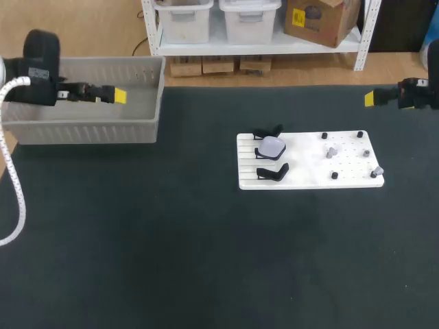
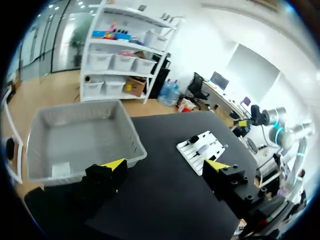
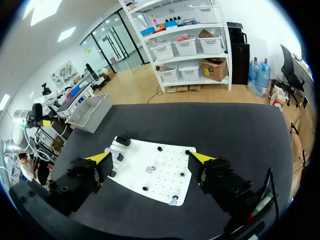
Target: Pick up each earbud case from the left stands, insert the matching earbuds, close the lid, and place the case in the box.
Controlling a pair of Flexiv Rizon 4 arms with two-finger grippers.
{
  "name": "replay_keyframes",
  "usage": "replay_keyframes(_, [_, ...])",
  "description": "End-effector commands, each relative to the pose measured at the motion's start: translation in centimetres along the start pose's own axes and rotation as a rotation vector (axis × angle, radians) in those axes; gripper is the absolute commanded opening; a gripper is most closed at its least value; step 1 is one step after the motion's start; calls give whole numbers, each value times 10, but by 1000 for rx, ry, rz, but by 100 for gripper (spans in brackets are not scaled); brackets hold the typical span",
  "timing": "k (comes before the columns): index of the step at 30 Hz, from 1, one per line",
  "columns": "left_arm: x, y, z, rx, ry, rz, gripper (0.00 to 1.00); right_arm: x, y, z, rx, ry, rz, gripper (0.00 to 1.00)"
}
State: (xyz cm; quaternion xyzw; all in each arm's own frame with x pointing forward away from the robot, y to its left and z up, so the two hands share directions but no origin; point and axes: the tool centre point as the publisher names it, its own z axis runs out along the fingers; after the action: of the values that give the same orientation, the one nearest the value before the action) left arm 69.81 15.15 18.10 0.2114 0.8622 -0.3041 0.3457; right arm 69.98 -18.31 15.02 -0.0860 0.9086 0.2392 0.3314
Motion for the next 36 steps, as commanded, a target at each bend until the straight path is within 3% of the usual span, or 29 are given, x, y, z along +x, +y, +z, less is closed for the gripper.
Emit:
replay_keyframes(1, [0, -4, 4, 288, -77, 343, 100, 0, 0, -1, 0, 0, 0, 100])
replay_keyframes(8, [-4, -18, 22, 396, -17, 585, 100, 0, 0, -1, 0, 0, 0, 100])
replay_keyframes(17, [-3, -43, 54, 452, 62, 838, 100, 0, 0, -1, 0, 0, 0, 100])
replay_keyframes(36, [1, -43, 54, 443, 62, 849, 100, 0, 0, -1, 0, 0, 0, 100])
